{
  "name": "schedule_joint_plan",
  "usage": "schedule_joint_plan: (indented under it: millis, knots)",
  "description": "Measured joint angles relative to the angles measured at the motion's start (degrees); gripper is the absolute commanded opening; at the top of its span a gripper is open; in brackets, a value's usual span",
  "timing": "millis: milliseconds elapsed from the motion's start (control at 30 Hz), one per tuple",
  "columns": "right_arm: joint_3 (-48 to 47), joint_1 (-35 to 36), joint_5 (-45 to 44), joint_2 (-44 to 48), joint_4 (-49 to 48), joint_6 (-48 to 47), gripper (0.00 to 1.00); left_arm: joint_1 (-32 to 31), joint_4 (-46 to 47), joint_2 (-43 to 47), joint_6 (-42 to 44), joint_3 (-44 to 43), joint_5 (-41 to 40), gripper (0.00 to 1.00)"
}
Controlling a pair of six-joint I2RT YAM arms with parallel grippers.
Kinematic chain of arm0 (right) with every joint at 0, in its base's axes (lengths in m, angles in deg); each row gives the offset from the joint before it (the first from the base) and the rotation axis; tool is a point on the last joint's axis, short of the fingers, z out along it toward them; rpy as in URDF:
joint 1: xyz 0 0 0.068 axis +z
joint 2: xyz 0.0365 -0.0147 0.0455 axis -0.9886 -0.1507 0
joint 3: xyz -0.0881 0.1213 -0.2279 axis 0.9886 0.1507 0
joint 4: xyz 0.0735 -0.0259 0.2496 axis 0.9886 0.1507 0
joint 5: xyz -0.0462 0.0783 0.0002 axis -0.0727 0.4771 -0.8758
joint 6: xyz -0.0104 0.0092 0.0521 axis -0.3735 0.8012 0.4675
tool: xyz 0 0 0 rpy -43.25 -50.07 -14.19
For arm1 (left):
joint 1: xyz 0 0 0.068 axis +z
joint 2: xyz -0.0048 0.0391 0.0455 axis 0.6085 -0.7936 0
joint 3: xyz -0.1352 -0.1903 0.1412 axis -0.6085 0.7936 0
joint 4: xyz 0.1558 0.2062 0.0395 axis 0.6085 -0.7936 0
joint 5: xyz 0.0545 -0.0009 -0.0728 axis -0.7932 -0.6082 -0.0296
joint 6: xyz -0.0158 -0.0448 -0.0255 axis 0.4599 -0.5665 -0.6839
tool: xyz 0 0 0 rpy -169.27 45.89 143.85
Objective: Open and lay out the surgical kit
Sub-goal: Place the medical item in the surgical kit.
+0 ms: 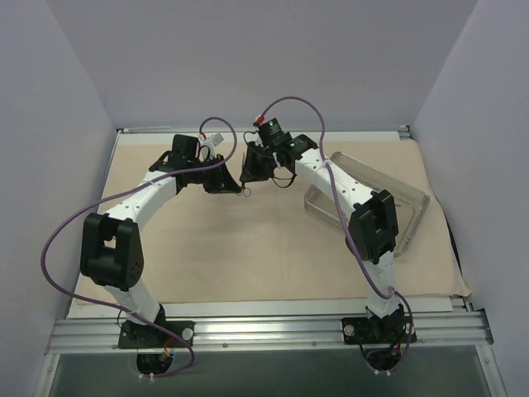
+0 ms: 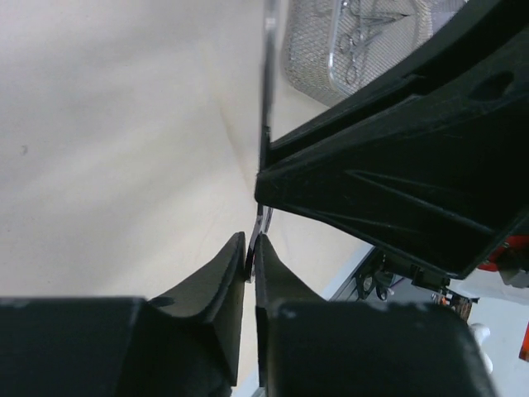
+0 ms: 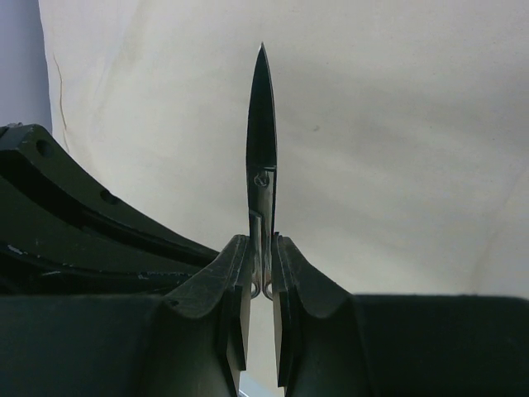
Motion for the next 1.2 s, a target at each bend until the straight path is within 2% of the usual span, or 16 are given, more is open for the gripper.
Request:
schedule_joint_plan:
  millis: [67,100,133,167,233,267,300,433,567,800,967,1200]
  knots:
    - [-0.28,-0.02,-0.17,-0.02,0.13,-0.31,0.0,0.0,0.46,-0.09,-0.15,-0.02,1.09,0.02]
    - [-0.35,-0.02,-0.22,-0.11,0.15,-0.39,0.04,-0.04,0.66,-0.09,-0.24,-0.07,1.44,0.02]
    - [-0.42,-0.04,-0.2,-0.11,0.24,-0.52,0.09,-0.07,0.74,-0.09,-0.17,-0.07,1.64,0.02]
    - [-0.48,-0.07,-0.22,-0.13,0.37,-0.59,0.2,-0.04,0.81,-0.2,-0.15,-0.07,1.86,0.02]
    - [-0.63,-0.22,-0.37,-0.13,0.76,-0.63,0.34,-0.04,1.09,-0.46,-0.13,-0.09,2.16,0.02]
    - [-0.7,-0.68,-0.52,-0.13,1.11,-0.72,0.4,-0.04,1.07,-0.76,-0.13,-0.2,1.84,0.02]
    - [-0.81,-0.79,-0.81,-0.13,1.46,-0.83,0.42,0.04,1.05,-1.25,-0.13,-0.39,1.68,0.02]
    - [-0.48,-2.54,-2.51,0.17,2.64,-1.64,0.44,0.74,0.96,-4.52,-0.13,-1.92,1.11,0.02]
    - [3.54,-7.32,-5.27,3.43,4.26,-3.06,0.45,1.27,0.94,-9.16,-0.2,-4.55,0.94,0.02]
    - [13.92,-18.62,-10.78,17.18,8.09,-5.7,0.45,1.4,1.31,-20.11,-1.97,-13.22,1.86,0.02]
    - [20.41,-22.67,-11.65,26.34,9.22,-6.6,0.45,1.4,1.31,-27.93,-3.82,-20.15,2.51,0.02]
    - [25.05,-27.85,-11.34,29.07,10.62,-7.32,0.46,1.4,-0.48,-34.91,-4.96,-28.11,2.89,0.02]
